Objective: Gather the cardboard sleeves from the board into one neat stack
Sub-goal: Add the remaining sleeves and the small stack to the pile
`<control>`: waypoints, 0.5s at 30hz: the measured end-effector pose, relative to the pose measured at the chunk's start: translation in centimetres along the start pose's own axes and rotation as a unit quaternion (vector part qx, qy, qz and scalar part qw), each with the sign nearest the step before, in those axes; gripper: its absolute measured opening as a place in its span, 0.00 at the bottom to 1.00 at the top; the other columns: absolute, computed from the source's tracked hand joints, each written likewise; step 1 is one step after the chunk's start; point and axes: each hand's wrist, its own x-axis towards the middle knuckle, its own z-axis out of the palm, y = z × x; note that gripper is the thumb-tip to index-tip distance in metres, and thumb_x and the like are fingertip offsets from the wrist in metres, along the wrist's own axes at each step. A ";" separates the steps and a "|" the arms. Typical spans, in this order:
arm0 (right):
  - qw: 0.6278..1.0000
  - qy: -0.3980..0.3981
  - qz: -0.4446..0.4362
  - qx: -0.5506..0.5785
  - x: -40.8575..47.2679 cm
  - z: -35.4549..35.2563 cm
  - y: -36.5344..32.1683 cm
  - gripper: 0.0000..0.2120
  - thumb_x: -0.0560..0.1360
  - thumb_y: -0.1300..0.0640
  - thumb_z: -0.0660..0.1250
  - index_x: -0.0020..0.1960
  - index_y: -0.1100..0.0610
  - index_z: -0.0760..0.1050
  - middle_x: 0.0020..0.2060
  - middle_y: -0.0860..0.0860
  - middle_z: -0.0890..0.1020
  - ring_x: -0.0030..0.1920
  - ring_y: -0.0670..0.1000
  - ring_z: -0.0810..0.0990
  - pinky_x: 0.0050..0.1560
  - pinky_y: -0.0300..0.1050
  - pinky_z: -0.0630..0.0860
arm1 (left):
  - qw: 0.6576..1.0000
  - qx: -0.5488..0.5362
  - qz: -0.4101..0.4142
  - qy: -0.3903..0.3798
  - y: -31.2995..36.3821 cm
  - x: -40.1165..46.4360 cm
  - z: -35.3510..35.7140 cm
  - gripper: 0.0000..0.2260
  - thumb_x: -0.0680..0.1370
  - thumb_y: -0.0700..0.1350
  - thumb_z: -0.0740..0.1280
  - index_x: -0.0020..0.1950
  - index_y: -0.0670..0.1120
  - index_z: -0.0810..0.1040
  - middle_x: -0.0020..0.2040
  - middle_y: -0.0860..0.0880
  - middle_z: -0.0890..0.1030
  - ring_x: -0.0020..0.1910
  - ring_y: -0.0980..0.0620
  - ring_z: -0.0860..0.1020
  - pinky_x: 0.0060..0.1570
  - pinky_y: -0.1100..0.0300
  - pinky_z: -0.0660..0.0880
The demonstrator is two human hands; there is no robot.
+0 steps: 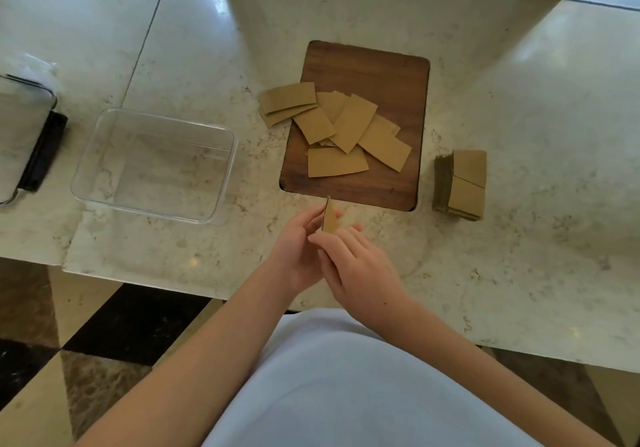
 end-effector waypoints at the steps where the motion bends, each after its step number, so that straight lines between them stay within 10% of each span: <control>1: 1.000 0.019 -0.004 0.002 -0.2 -0.3 0.2 0.12 0.79 0.65 0.66 0.61 0.58 0.74 0.44 0.55 0.81 0.44 0.55 0.79 0.41 0.50 0.77 | 1.000 -0.005 0.001 -0.015 0.1 0.1 0.1 0.22 0.78 0.53 0.68 0.67 0.41 0.76 0.67 0.33 0.79 0.71 0.35 0.76 0.71 0.42 0.72; 9: 0.997 0.021 0.024 -0.070 -1.8 -3.7 3.8 0.14 0.79 0.67 0.66 0.61 0.57 0.84 0.44 0.57 0.79 0.42 0.56 0.75 0.42 0.52 0.75 | 0.984 -0.109 0.044 -0.137 0.9 0.7 1.5 0.23 0.81 0.56 0.68 0.69 0.42 0.76 0.64 0.36 0.81 0.64 0.32 0.80 0.62 0.37 0.77; 15: 0.994 0.071 0.052 -0.070 -1.6 -4.5 5.3 0.16 0.79 0.65 0.62 0.56 0.54 0.87 0.50 0.58 0.82 0.48 0.61 0.76 0.44 0.59 0.76 | 0.979 -0.092 0.071 -0.170 0.6 0.9 1.6 0.22 0.80 0.34 0.59 0.73 0.41 0.78 0.72 0.36 0.77 0.71 0.33 0.76 0.68 0.35 0.74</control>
